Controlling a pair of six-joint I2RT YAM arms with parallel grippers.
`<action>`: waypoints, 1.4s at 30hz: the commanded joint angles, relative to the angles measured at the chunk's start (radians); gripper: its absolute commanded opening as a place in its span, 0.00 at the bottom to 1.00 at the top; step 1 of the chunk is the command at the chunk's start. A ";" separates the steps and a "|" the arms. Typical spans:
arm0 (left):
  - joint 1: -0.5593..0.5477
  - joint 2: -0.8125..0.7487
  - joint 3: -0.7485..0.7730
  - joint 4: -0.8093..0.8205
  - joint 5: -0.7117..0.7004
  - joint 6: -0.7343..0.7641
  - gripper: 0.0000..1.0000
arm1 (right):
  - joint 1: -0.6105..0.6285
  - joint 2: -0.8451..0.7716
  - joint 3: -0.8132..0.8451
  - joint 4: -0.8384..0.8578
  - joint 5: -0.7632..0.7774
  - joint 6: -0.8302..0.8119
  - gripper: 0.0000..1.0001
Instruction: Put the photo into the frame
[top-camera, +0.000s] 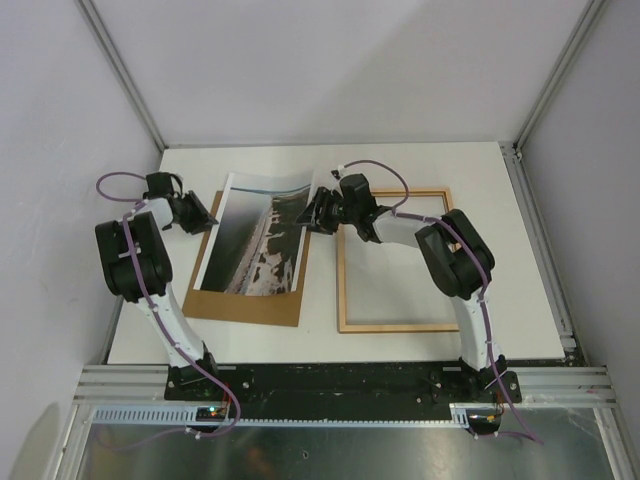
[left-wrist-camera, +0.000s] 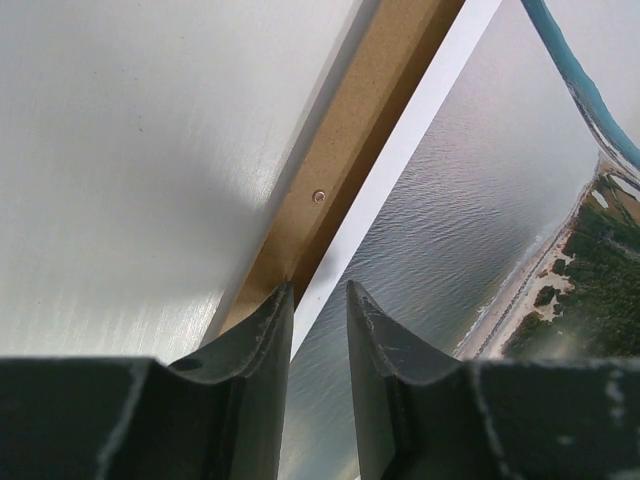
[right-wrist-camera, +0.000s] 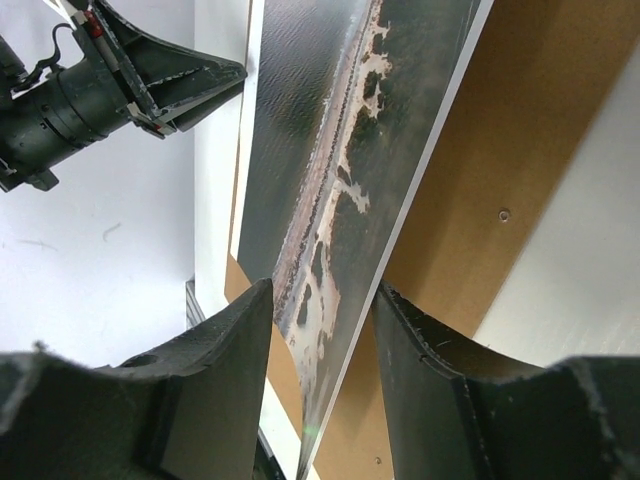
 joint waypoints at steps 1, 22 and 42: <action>-0.017 0.021 -0.011 -0.014 -0.021 -0.004 0.33 | -0.003 0.034 0.002 0.040 -0.008 0.008 0.48; -0.025 -0.011 -0.032 -0.015 0.004 -0.011 0.33 | 0.038 0.071 0.063 -0.043 0.043 -0.047 0.33; -0.132 -0.517 -0.092 -0.017 -0.108 -0.115 0.68 | 0.018 -0.509 0.087 -0.665 0.318 -0.346 0.00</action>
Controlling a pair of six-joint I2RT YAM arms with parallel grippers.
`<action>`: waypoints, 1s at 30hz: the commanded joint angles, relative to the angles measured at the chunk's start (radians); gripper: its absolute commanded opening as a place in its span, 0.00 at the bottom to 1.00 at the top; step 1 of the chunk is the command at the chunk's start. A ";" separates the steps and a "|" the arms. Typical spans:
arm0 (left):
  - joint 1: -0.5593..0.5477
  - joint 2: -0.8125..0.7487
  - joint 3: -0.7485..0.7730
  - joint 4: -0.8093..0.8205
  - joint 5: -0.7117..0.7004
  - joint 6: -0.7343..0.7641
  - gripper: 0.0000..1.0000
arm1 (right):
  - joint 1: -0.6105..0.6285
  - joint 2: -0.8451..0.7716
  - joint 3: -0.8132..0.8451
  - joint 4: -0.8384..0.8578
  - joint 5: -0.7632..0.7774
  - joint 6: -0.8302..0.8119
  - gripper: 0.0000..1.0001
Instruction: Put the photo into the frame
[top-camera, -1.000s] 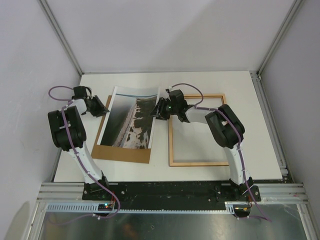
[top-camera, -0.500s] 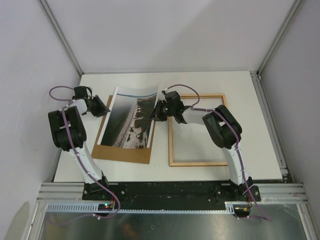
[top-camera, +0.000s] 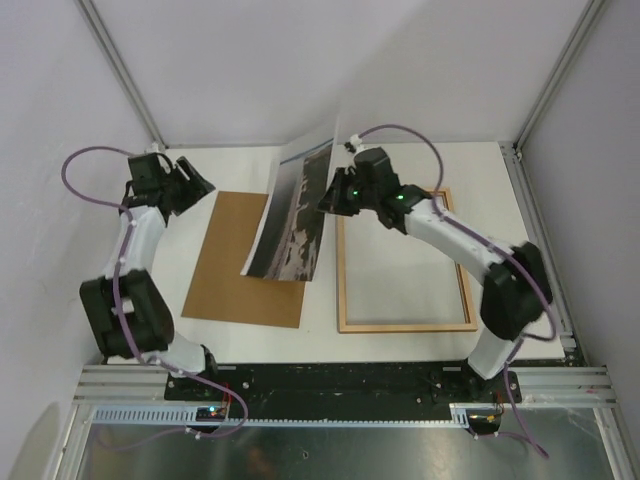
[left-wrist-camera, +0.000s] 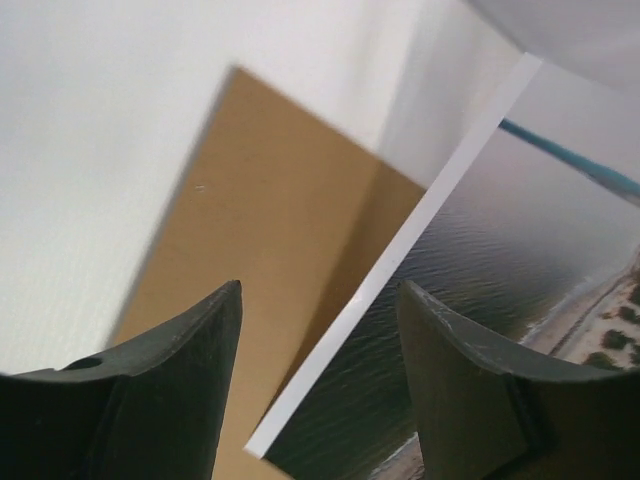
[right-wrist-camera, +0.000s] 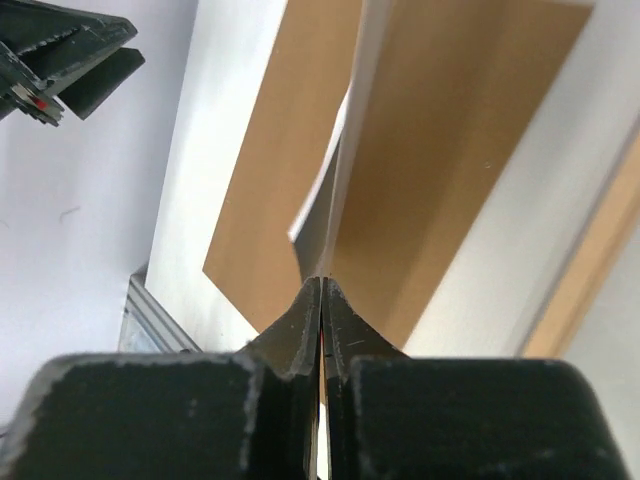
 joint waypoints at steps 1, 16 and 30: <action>-0.139 -0.166 -0.049 0.015 -0.049 -0.044 0.68 | -0.025 -0.222 0.051 -0.270 0.136 -0.135 0.00; -0.641 -0.300 -0.129 0.065 -0.121 -0.157 0.71 | -0.216 -0.625 0.312 -1.085 0.538 -0.338 0.00; -0.669 -0.303 -0.150 0.046 -0.120 -0.138 0.74 | 0.081 -0.068 0.606 -1.335 0.865 -0.303 0.00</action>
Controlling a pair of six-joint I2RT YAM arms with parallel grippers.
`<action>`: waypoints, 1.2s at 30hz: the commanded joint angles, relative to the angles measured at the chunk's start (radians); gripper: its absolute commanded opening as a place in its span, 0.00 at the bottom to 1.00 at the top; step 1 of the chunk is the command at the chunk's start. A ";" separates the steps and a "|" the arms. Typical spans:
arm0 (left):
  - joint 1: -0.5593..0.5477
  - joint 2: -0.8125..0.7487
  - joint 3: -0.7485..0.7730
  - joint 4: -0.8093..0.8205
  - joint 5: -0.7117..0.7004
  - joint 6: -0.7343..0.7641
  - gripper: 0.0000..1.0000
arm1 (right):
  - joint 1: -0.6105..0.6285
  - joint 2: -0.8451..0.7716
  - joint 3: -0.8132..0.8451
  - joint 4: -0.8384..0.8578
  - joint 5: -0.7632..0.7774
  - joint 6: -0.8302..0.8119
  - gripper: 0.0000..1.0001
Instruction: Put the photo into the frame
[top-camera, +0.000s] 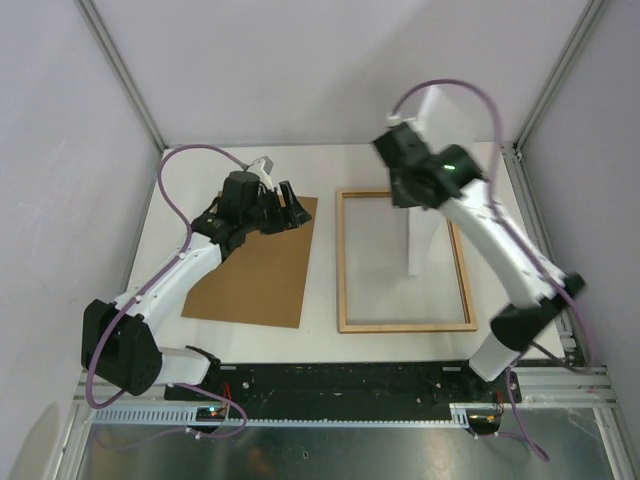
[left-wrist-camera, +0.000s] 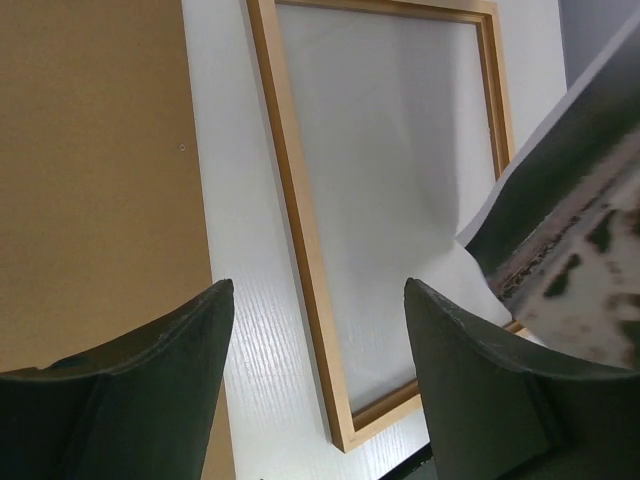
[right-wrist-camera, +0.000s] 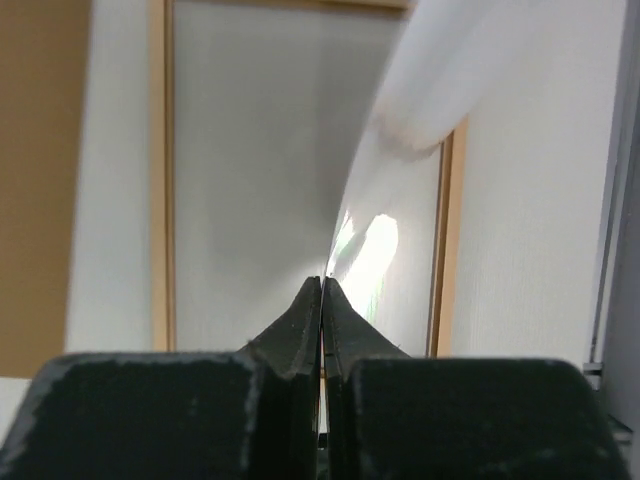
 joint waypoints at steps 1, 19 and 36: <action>0.010 -0.035 0.009 0.006 -0.026 0.006 0.74 | 0.072 0.219 0.060 -0.187 0.094 0.003 0.00; 0.229 0.230 0.023 0.021 0.139 0.011 0.78 | 0.166 0.732 0.298 -0.013 -0.122 0.034 0.16; 0.229 0.342 -0.258 0.556 0.335 -0.294 0.85 | 0.100 0.072 -0.410 0.676 -0.453 0.076 0.84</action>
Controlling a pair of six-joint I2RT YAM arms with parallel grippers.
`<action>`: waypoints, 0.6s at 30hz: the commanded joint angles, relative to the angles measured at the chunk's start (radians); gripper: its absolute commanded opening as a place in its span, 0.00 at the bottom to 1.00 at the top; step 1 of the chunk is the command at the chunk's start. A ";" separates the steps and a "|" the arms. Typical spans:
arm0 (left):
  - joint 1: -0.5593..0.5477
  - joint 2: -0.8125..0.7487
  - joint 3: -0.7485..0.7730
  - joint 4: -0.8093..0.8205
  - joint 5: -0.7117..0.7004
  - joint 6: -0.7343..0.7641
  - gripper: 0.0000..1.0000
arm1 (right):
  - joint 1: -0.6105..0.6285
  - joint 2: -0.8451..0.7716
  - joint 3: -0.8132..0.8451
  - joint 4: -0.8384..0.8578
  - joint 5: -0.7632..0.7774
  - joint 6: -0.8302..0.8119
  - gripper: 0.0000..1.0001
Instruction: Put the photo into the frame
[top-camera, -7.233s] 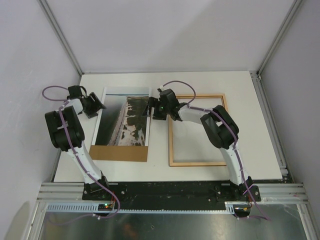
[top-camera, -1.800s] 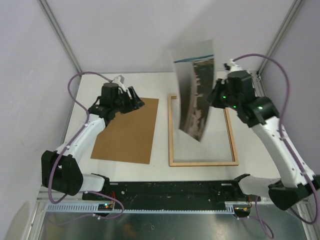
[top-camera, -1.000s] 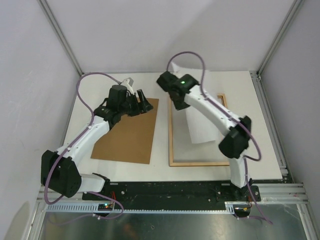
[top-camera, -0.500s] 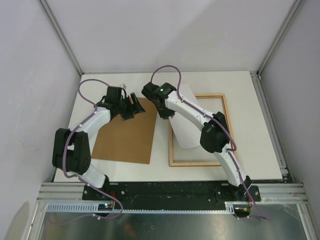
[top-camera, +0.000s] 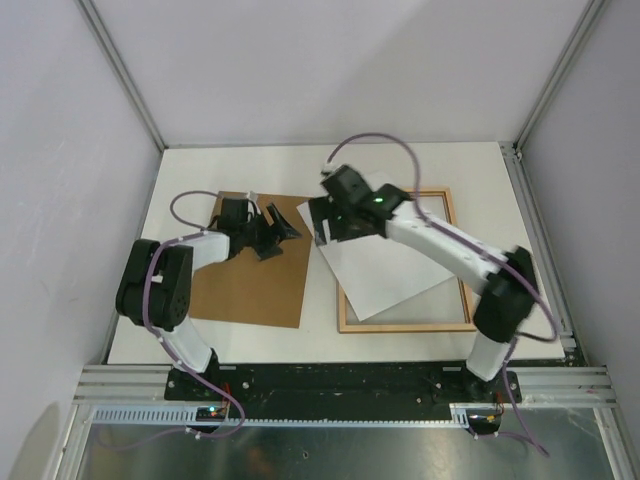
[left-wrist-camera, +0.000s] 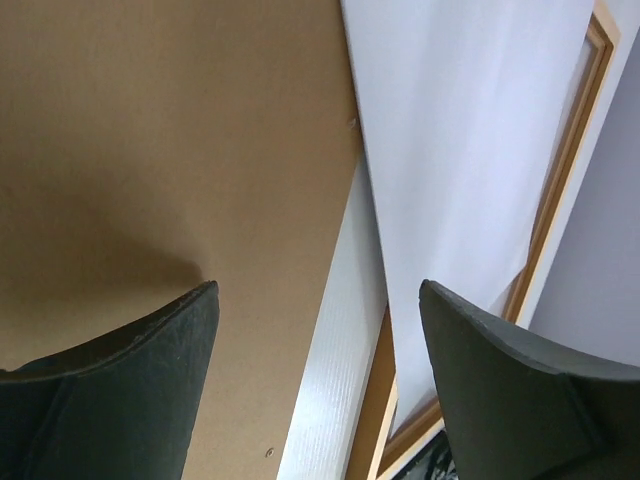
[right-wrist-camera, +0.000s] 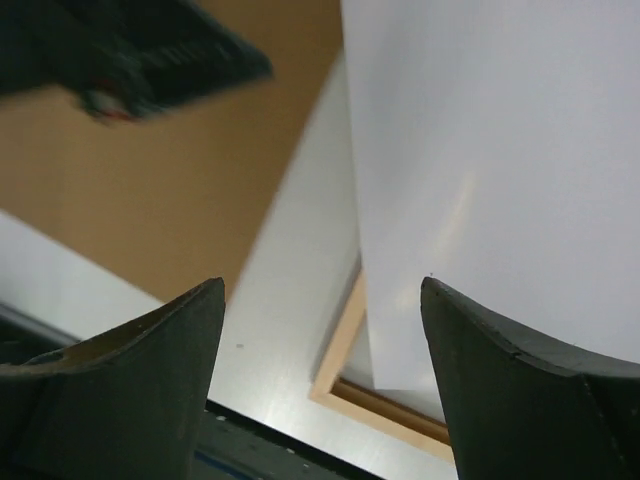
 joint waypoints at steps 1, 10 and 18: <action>-0.015 -0.037 -0.109 0.275 0.078 -0.150 0.85 | -0.095 -0.266 -0.130 0.249 -0.097 0.011 0.84; -0.151 0.013 -0.137 0.419 0.000 -0.309 0.82 | -0.379 -0.541 -0.386 0.362 -0.203 0.010 0.85; -0.260 0.030 -0.127 0.416 -0.157 -0.441 0.74 | -0.532 -0.683 -0.459 0.342 -0.259 -0.009 0.85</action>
